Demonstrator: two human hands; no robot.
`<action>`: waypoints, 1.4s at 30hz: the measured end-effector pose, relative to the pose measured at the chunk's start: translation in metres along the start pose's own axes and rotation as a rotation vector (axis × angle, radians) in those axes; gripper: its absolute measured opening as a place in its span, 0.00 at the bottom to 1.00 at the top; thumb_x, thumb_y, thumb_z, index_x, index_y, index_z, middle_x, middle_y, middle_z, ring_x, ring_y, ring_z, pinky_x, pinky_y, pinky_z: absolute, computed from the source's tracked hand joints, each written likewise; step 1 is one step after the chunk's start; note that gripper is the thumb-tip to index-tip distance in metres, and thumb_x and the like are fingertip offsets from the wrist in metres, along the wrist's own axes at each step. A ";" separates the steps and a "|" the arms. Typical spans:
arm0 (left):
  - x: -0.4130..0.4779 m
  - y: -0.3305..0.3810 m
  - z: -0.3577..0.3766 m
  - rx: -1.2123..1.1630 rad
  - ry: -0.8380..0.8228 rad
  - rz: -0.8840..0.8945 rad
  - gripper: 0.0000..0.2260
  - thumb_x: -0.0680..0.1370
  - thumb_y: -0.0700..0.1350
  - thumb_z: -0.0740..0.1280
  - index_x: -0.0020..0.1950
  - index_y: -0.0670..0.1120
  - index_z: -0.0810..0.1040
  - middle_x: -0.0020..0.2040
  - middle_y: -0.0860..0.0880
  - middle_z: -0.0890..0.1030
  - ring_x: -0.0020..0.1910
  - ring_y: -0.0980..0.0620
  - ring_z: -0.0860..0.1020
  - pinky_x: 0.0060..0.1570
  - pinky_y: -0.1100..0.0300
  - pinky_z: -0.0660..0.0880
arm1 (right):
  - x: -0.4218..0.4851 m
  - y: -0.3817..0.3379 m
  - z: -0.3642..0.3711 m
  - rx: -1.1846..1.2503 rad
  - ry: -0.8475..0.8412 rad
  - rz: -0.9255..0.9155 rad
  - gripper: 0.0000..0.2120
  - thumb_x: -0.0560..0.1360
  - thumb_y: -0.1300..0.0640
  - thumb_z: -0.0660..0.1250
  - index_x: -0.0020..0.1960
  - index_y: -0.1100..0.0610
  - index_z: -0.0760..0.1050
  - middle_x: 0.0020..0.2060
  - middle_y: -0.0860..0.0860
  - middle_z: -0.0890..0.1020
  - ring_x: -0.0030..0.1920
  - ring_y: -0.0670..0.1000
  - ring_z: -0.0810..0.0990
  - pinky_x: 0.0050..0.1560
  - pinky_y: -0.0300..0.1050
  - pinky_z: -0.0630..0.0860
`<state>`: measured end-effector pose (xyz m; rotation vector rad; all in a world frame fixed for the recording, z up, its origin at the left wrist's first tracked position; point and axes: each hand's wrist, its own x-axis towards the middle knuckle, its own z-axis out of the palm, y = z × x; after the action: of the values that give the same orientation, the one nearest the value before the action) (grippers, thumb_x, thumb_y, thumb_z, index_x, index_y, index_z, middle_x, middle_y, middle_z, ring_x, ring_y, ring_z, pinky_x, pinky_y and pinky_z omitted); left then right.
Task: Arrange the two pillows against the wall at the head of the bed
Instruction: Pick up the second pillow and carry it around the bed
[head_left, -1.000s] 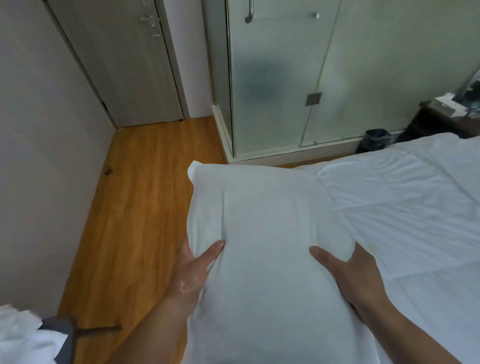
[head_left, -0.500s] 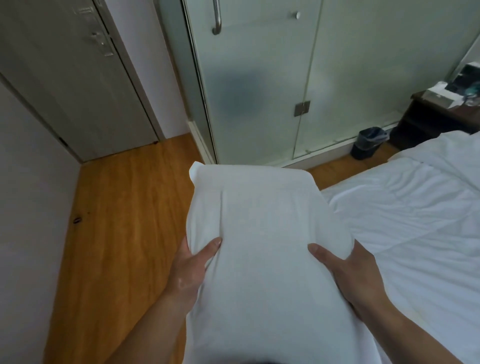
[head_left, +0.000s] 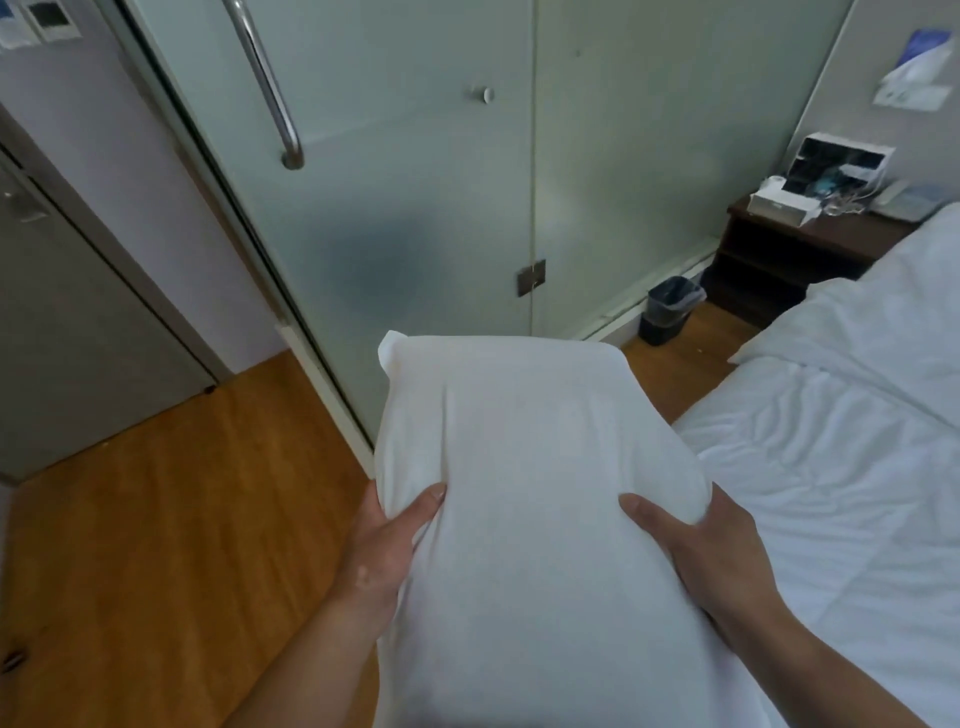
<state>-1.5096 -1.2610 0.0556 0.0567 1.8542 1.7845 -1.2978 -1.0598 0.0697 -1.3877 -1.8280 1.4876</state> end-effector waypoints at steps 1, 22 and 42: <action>0.022 0.006 0.003 0.007 -0.023 -0.002 0.39 0.57 0.60 0.82 0.67 0.55 0.80 0.57 0.51 0.88 0.58 0.45 0.85 0.61 0.45 0.80 | 0.013 -0.005 0.009 0.009 0.027 0.008 0.26 0.65 0.41 0.80 0.61 0.46 0.79 0.49 0.40 0.85 0.50 0.46 0.83 0.51 0.51 0.79; 0.377 0.123 0.186 0.276 -0.501 -0.037 0.19 0.68 0.46 0.79 0.57 0.51 0.83 0.56 0.47 0.88 0.56 0.45 0.86 0.60 0.48 0.80 | 0.252 -0.084 0.080 0.196 0.491 0.222 0.28 0.65 0.41 0.80 0.62 0.46 0.79 0.50 0.41 0.85 0.51 0.48 0.84 0.50 0.50 0.79; 0.573 0.166 0.570 0.344 -0.802 -0.096 0.25 0.63 0.50 0.80 0.60 0.50 0.82 0.51 0.49 0.90 0.48 0.50 0.88 0.49 0.55 0.81 | 0.553 -0.121 -0.079 0.264 0.761 0.326 0.21 0.67 0.46 0.80 0.57 0.45 0.78 0.45 0.38 0.83 0.45 0.39 0.80 0.39 0.38 0.73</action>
<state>-1.8120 -0.4941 0.0286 0.6915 1.4896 1.1038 -1.5224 -0.5343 0.0599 -1.8297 -0.9413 1.0493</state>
